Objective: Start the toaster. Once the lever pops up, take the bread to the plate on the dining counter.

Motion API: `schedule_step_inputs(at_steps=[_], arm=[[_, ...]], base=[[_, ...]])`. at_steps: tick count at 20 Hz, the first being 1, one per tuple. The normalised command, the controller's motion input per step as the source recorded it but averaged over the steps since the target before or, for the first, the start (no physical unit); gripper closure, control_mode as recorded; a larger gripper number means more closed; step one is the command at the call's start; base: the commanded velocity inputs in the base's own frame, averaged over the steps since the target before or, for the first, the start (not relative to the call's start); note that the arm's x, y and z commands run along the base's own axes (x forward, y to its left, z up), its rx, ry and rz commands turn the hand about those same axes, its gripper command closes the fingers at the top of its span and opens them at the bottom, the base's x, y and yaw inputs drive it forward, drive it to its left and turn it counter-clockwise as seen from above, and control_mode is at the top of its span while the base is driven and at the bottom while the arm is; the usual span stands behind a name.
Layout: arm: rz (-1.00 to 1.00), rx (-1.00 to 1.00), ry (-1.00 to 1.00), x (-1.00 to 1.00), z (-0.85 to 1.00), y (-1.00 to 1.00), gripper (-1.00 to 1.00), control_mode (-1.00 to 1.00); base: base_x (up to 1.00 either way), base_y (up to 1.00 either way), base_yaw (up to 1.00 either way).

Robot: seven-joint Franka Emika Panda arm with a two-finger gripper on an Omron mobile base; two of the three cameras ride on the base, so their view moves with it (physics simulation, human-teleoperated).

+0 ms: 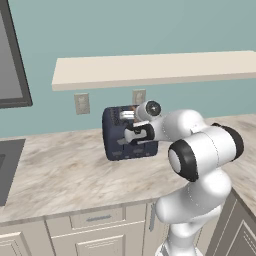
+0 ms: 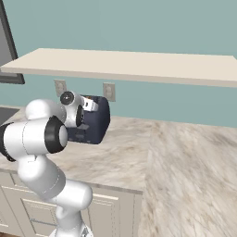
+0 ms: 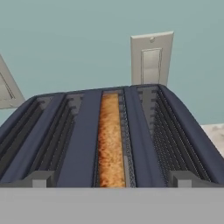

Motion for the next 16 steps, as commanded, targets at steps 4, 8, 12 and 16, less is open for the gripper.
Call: schedule_step_inputs(at_steps=[4,8,12,16], arm=[[0.00,0.00,0.01,0.03,-0.08,0.00,-1.00,-1.00],[0.00,0.00,0.00,0.03,-0.01,0.00,-1.00,-1.00],[0.00,0.00,0.01,0.06,0.00,0.00,-1.00,-1.00],[0.00,0.00,0.00,0.03,-0.01,0.00,1.00,-1.00]], base=[[0.00,0.00,0.00],[0.00,0.00,0.00],[0.00,0.00,0.00],[0.00,0.00,0.00]])
